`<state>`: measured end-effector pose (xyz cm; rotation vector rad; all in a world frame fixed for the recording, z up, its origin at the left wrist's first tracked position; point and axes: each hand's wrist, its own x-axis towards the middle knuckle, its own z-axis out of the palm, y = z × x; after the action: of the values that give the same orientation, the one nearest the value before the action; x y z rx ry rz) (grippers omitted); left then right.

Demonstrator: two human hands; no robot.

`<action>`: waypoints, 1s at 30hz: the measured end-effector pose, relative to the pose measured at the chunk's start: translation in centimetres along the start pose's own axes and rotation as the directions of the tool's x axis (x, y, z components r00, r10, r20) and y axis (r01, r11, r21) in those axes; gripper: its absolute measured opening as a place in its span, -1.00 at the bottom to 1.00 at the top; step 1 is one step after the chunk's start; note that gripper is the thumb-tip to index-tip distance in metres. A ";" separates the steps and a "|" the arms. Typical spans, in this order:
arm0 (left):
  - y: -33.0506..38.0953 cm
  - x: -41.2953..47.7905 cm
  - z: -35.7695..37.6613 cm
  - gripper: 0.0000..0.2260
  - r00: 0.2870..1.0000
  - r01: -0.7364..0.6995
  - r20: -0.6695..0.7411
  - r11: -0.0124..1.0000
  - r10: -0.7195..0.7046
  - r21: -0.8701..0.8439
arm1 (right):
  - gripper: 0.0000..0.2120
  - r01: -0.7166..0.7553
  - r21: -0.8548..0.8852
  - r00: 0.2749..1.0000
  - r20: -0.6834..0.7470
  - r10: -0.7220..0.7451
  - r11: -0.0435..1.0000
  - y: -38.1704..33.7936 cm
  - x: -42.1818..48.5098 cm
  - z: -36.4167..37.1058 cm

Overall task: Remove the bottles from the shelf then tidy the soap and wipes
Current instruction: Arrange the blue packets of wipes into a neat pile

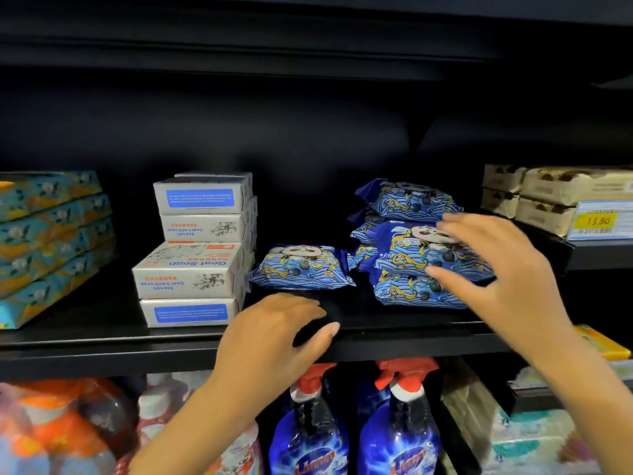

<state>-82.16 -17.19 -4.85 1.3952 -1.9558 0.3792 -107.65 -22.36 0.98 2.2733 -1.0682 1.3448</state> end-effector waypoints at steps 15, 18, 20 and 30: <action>0.8 0.3 -1.2 -0.49 0.966 0.245 0.006 0.915 -0.257 -0.320 | -0.38 0.139 -0.114 0.990 0.007 -0.139 0.984 1.1 -1.0 2.3; 2.0 1.8 -2.4 -0.51 0.924 0.345 0.117 0.664 -0.363 -0.663 | -0.55 0.270 -0.105 0.955 -0.096 -0.280 0.957 -0.7 -1.2 2.3; 2.7 2.6 -3.0 -0.58 0.914 0.385 0.244 0.509 -0.324 -0.770 | -0.68 0.379 -0.131 0.903 -0.165 -0.397 0.916 -2.6 -1.1 2.4; 2.0 2.2 -4.0 -0.79 0.905 0.267 0.178 0.191 -0.385 -0.944 | -0.37 0.156 0.421 0.988 -0.070 -0.139 0.893 -5.4 -0.3 0.7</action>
<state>-82.92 -15.68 -0.18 0.8121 -1.2170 -0.8753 -103.38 -18.90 1.02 2.5534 -0.6120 1.6805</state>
